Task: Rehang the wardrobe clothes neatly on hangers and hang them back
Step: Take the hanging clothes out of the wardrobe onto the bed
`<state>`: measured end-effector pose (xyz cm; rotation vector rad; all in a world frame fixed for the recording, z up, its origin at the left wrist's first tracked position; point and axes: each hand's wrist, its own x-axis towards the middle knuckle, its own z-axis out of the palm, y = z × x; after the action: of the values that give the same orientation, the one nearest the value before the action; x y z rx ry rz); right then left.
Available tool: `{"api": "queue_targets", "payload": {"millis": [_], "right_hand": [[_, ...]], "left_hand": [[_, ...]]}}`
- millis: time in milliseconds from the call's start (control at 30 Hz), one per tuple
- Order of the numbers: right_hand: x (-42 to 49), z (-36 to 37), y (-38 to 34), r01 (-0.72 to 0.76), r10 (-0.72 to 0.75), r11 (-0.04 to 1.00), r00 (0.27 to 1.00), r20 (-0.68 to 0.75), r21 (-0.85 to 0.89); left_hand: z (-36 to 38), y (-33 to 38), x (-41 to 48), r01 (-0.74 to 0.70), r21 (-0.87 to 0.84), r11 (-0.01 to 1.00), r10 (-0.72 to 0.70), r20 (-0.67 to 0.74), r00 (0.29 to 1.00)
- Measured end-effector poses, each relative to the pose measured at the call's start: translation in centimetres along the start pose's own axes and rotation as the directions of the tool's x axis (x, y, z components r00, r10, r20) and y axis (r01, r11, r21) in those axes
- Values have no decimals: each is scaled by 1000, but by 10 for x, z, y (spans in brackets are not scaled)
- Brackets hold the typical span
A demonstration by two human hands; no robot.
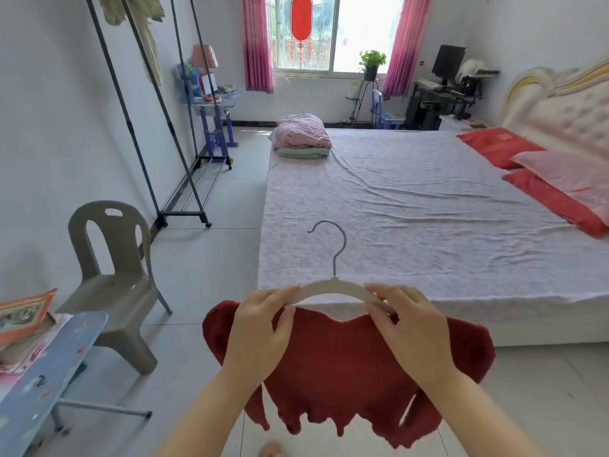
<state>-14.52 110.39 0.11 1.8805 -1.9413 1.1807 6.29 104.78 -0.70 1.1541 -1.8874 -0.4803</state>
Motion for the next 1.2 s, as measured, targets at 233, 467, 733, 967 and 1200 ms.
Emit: {"api": "queue_targets", "payload": {"millis": [233, 467, 733, 967, 1200], "right_hand": [[101, 105, 57, -116, 107, 992, 983, 146, 52], [188, 195, 100, -225, 194, 969, 947, 254, 100], [280, 286, 163, -291, 225, 949, 897, 382, 124], [355, 368, 232, -341, 215, 928, 816, 536, 147], [394, 462, 275, -392, 212, 908, 731, 649, 146]], "left_hand": [[52, -77, 119, 61, -12, 998, -60, 40, 997], [86, -140, 226, 83, 42, 996, -88, 119, 989], [141, -198, 329, 167, 97, 981, -180, 146, 973], [204, -251, 416, 279, 164, 946, -308, 191, 932], [247, -309, 471, 442, 269, 856, -500, 211, 840]]}}
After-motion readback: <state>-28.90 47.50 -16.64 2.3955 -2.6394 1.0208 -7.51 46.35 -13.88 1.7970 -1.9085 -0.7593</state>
